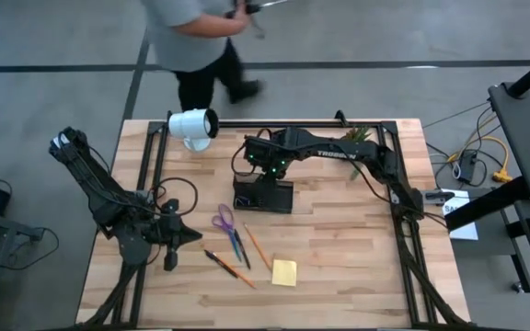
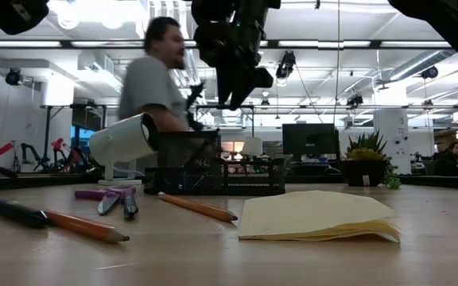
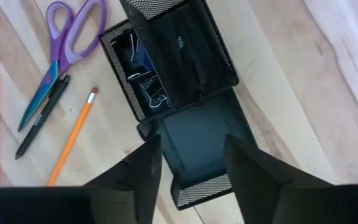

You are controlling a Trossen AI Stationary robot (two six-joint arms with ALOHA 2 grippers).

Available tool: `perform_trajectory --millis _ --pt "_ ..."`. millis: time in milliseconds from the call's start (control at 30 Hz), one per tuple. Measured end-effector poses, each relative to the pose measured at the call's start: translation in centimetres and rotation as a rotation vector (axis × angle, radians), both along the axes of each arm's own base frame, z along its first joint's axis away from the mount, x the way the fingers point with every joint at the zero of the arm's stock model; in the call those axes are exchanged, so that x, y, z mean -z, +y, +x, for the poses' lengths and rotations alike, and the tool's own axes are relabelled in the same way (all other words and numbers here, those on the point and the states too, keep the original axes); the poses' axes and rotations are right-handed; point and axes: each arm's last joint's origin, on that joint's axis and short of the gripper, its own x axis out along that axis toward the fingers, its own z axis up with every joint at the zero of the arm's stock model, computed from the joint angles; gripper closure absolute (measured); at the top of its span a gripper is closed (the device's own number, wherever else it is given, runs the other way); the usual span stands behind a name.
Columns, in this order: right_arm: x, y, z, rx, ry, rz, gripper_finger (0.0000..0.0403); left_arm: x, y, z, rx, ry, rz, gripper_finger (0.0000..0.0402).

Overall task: Pick and place office supplies into organizer
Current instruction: Put the top yellow pencil into the black desk organizer

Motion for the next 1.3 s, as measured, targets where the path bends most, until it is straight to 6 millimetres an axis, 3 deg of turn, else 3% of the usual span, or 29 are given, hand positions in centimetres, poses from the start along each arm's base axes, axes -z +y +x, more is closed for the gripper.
perform_trajectory --millis 167,267,500,700,1067,1300 --pt "0.1 4.7 0.2 -0.14 0.02 -0.006 0.0214 0.3 0.2 -0.2 0.0 0.034 0.029 0.0402" --pt "1.2 8.0 0.3 -0.179 0.052 0.009 0.0215 0.3 0.2 -0.2 0.003 0.036 0.025 0.0402" --pt "8.0 12.6 2.2 0.018 0.168 0.043 0.0216 0.5 0.3 -0.3 0.007 0.057 0.042 0.0402" --pt "11.4 14.4 3.9 0.147 0.122 0.087 0.0216 0.6 0.2 -0.3 0.015 0.075 0.018 0.0402" --pt "12.3 14.4 4.8 0.26 0.028 0.078 0.0216 0.8 0.4 -0.5 0.024 0.098 0.018 0.0402" --pt "13.8 14.9 4.9 0.214 0.042 0.042 0.0235 0.9 0.5 -0.6 0.024 0.114 0.036 0.0402"
